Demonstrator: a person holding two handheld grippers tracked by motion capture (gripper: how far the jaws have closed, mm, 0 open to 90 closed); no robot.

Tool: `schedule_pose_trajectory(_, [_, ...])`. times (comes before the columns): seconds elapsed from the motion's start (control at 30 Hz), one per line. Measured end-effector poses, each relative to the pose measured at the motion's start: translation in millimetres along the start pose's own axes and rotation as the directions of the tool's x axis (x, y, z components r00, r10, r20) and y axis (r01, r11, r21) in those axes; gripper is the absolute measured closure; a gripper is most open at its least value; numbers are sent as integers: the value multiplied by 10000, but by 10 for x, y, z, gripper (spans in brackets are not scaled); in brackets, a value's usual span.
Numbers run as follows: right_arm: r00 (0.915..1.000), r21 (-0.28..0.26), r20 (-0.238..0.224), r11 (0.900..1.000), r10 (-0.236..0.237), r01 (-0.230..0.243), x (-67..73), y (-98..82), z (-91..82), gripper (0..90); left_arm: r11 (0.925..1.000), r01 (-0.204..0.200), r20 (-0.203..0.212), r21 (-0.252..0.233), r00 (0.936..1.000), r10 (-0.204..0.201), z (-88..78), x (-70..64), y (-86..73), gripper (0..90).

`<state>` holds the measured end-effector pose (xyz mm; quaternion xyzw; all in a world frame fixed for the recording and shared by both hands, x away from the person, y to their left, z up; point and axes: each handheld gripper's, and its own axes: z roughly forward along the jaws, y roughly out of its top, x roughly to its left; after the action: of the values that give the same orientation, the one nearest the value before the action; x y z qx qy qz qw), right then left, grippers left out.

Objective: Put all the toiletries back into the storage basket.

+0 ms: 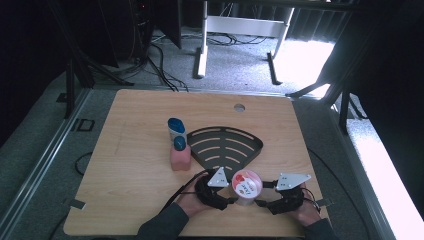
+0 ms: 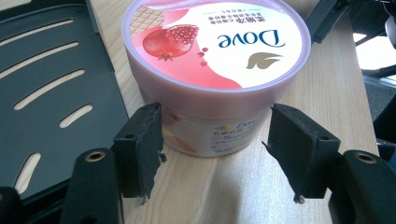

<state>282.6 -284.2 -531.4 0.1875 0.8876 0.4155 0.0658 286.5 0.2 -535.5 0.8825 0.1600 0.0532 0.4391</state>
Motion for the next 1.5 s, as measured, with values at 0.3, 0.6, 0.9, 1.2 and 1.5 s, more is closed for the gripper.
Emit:
schedule_pose_trajectory(0.3, [10000,-9,27,10000,-64,64,3,4,15,290,9997,-259,-139,30,9996,259,33,-6,-1,304])
schedule_pose_trajectory(0.6, [9998,10,110,9999,-144,144,13,15,17,281,9992,-391,-281,125,9988,394,64,-16,-7,293])
schedule_pose_trajectory(0.9, [9993,0,276,9997,-247,247,33,25,18,278,9995,-310,-414,-90,9987,306,49,-37,-3,293])
schedule_pose_trajectory(1.2, [9992,23,300,9997,-248,247,39,28,17,277,9995,-329,-509,-27,9982,327,45,-56,8,293])
schedule_pose_trajectory(1.5, [9993,52,310,9997,-220,219,52,34,13,274,9990,-437,-642,48,9970,439,26,-82,31,293])
